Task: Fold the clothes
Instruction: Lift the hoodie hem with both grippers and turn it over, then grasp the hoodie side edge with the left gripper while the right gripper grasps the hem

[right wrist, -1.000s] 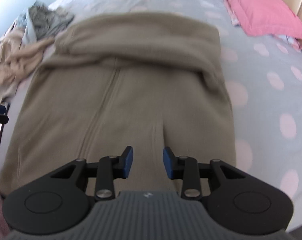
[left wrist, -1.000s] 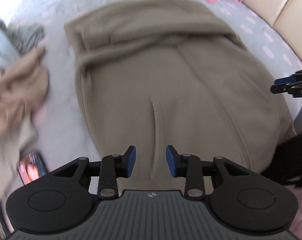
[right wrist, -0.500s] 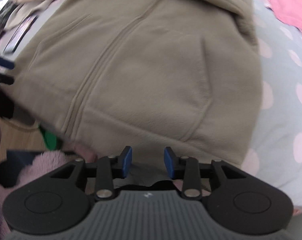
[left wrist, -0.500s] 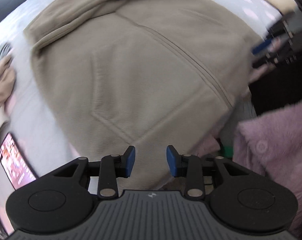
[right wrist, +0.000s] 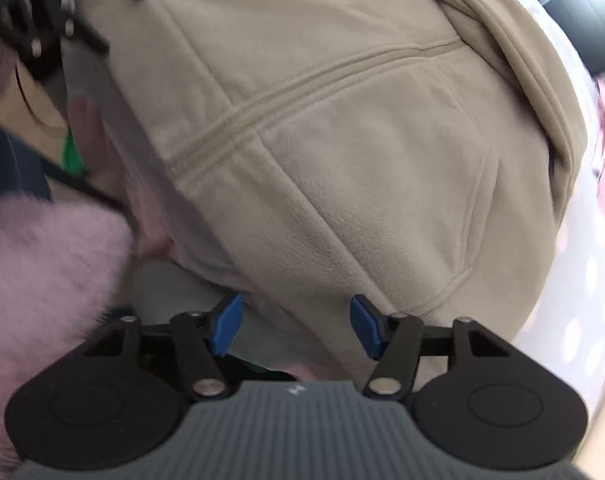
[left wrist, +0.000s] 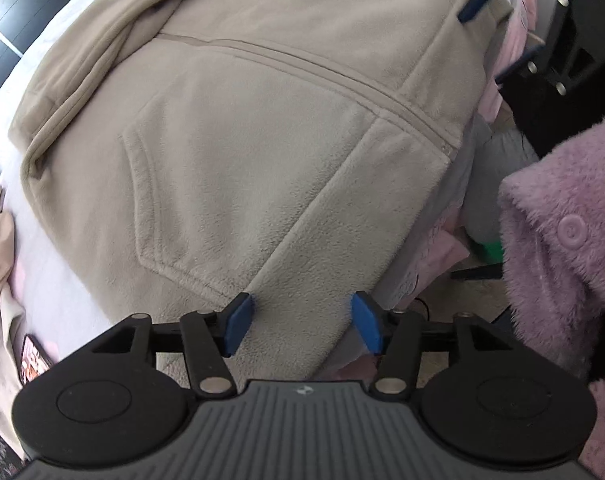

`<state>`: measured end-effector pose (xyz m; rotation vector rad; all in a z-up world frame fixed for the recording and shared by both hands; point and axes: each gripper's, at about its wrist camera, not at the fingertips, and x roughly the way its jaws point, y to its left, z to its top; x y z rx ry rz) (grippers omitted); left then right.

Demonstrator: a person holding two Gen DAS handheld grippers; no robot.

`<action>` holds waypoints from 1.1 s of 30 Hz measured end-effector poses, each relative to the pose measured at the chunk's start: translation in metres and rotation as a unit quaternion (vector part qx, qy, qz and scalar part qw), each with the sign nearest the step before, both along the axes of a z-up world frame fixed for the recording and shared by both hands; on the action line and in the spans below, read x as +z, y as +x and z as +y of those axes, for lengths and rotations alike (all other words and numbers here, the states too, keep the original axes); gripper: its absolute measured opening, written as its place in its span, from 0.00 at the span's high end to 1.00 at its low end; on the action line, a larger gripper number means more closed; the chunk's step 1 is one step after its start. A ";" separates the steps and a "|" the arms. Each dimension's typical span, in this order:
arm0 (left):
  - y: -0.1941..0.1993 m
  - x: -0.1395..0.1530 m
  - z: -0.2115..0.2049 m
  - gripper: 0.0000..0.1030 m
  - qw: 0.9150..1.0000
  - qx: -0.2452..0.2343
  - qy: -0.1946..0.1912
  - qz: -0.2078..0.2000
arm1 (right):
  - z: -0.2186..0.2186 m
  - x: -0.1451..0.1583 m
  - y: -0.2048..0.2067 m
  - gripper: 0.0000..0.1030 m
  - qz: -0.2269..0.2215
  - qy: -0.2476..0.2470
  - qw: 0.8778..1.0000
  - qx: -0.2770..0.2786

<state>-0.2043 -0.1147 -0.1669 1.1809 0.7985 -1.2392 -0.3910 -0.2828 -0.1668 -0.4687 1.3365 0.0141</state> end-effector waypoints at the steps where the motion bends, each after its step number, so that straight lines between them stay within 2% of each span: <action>1: 0.000 -0.001 0.000 0.46 1.000 -0.004 0.000 -0.001 | -0.001 -0.002 0.000 0.39 0.002 -0.002 1.000 0.005; 7: 0.003 -0.004 0.003 0.41 1.000 -0.014 -0.003 -0.002 | -0.002 -0.016 -0.003 0.39 0.009 -0.016 0.999 0.030; 10: 0.000 -0.006 0.005 0.34 1.000 -0.027 -0.001 -0.005 | 0.003 -0.023 -0.008 0.36 0.013 -0.034 0.998 0.053; 13: -0.010 -0.012 0.009 0.29 0.998 -0.062 0.010 -0.031 | 0.009 -0.028 -0.013 0.27 0.022 -0.047 0.996 0.074; 15: -0.018 -0.018 0.013 0.27 0.994 -0.091 0.014 -0.060 | 0.010 -0.030 -0.016 0.26 0.025 -0.052 0.995 0.082; 17: -0.022 -0.028 0.015 0.27 0.992 -0.099 0.016 -0.078 | 0.009 -0.031 -0.018 0.26 0.023 -0.054 0.995 0.083; 20: -0.024 -0.035 0.015 0.27 0.987 -0.106 0.010 -0.119 | 0.006 -0.032 -0.019 0.30 0.014 -0.060 0.995 0.079; 21: -0.024 -0.037 0.015 0.27 0.985 -0.108 0.006 -0.136 | 0.013 -0.035 -0.017 0.36 0.011 -0.069 0.994 0.079; 22: -0.022 -0.036 0.015 0.28 0.985 -0.106 0.006 -0.133 | 0.017 -0.036 -0.017 0.47 0.007 -0.083 0.993 0.081; 25: -0.013 -0.028 0.016 0.38 0.989 -0.094 0.002 -0.114 | 0.010 -0.027 -0.019 0.58 -0.008 -0.077 0.995 0.060; 26: -0.008 -0.023 0.015 0.52 0.991 -0.080 -0.005 -0.104 | 0.005 -0.022 -0.019 0.60 -0.015 -0.064 0.997 0.045; 28: 0.000 -0.012 0.013 0.64 0.995 -0.050 -0.021 -0.082 | -0.002 -0.010 -0.020 0.73 -0.032 -0.049 0.998 0.026; 29: 0.005 -0.006 0.012 0.77 0.997 -0.034 -0.028 -0.062 | -0.002 -0.004 -0.022 0.76 -0.044 -0.050 0.998 0.024; 30: 0.010 0.000 0.013 0.81 0.998 -0.020 -0.034 -0.046 | -0.003 0.002 -0.024 0.79 -0.055 -0.051 0.997 0.021; 32: 0.012 0.013 0.016 0.90 0.997 -0.015 -0.050 -0.058 | 0.000 0.017 -0.029 0.81 -0.083 -0.066 0.994 0.026; 33: 0.013 0.020 0.017 0.90 0.996 -0.013 -0.059 -0.065 | 0.001 0.025 -0.032 0.81 -0.097 -0.074 0.992 0.030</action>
